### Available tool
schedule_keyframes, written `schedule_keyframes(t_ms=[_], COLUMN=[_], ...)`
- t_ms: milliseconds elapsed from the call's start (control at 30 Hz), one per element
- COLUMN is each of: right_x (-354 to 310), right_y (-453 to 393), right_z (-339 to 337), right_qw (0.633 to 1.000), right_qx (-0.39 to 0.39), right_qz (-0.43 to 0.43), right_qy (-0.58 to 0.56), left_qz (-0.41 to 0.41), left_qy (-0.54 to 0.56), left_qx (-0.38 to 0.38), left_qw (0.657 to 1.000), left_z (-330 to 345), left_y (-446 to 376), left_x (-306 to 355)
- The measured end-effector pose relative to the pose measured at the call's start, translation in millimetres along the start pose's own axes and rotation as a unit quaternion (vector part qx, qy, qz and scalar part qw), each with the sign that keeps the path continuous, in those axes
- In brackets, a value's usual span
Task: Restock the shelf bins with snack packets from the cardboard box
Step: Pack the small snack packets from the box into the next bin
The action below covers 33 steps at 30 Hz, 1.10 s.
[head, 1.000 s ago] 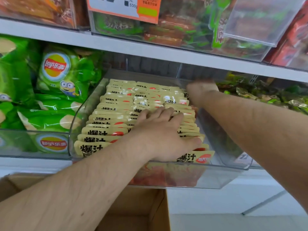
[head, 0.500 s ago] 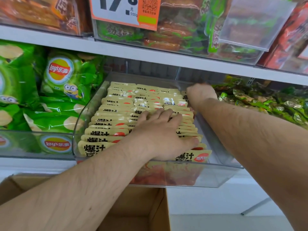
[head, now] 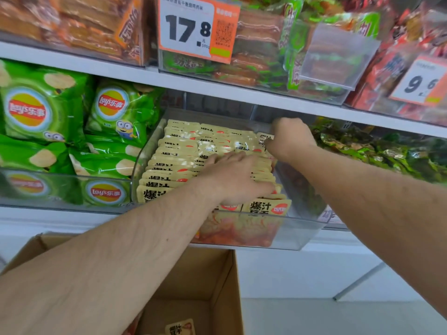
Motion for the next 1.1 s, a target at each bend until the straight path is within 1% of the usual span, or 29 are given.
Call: schedule_keyframes(t_ms=[67,133,200,300,400,500,533,567,633,667,733,800,867,900,1000,1100], right_x=[-8,-18,-30,-56,-94,-138,-152,-167,-192,-201,-214,-222,-222,-220,-216,-222], right_y=[24,51,79,122,168,205,213,218,222,224,234,251,274,286,312,331], right_z=[-16,-34,-50,-61,-50,-18,-2,17,65,94,150,200,243,261,308,333], right_qw=[0.998,0.992,0.987,0.975,0.954,0.947,0.949,0.955,0.966,0.962,0.938,0.904,0.88,0.874,0.858,0.838], right_qx=[0.034,0.069,0.095,0.132,0.152,0.136,0.116,0.073,-0.072,-0.153,-0.292,-0.388,-0.448,-0.465,-0.498,-0.532], right_qz=[0.003,0.008,0.009,-0.014,-0.07,-0.131,-0.148,-0.161,-0.161,-0.142,-0.079,-0.015,0.023,0.039,0.079,0.086], right_qy=[-0.057,-0.104,-0.133,-0.18,-0.249,-0.262,-0.253,-0.237,-0.187,-0.174,-0.169,-0.176,-0.154,-0.134,-0.098,-0.091], left_qz=[0.039,0.076,0.09,0.119,0.092,0.013,-0.023,-0.061,-0.134,-0.16,-0.192,-0.216,-0.242,-0.255,-0.289,-0.31], left_qy=[0.043,0.08,0.127,0.164,0.219,0.247,0.242,0.234,0.226,0.231,0.244,0.256,0.268,0.272,0.284,0.286], left_qx=[0.084,0.164,0.207,0.279,0.276,0.256,0.247,0.234,0.203,0.188,0.163,0.147,0.137,0.132,0.113,0.083], left_qw=[0.995,0.98,0.966,0.939,0.931,0.935,0.938,0.942,0.943,0.941,0.936,0.931,0.922,0.918,0.907,0.903], left_z=[-14,-28,-32,-30,-12,18,30,43,66,76,91,101,111,117,136,153], left_y=[13,33,59,105,148,183,191,197,207,211,215,218,219,221,225,227], left_x=[7,13,12,-4,-39,-92,-112,-132,-167,-181,-202,-219,-235,-243,-263,-276])
Point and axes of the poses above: each hand's wrist, its own y-axis away from the middle knuckle, its own z-axis out of the palm, x = y × z, the point moved 5 cm from there along -y, towards the middle knuckle, and after that the axes turned 13 degrees about y, right-handed, at the moved point
